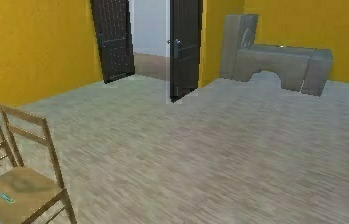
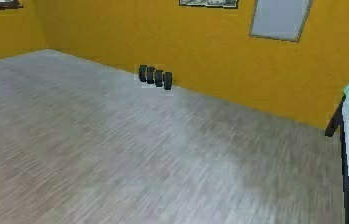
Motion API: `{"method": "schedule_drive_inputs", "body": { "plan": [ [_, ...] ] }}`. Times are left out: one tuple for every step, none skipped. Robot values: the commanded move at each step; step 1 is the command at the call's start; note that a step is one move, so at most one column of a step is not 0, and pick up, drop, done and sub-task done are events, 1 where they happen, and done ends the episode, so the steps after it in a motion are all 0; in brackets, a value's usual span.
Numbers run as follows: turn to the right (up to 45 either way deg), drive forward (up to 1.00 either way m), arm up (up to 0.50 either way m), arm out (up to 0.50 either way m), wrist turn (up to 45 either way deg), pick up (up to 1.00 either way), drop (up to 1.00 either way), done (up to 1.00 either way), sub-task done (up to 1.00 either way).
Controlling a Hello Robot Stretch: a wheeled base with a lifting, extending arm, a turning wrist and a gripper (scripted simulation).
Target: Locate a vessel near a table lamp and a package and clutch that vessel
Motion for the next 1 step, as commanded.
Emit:
{"method": "schedule_drive_inputs", "body": {
  "plan": [
    [0.0, 0.75, 0.00, 0.00, 0.0, 0.00, 0.00, 0.00, 0.00]
  ]
}}
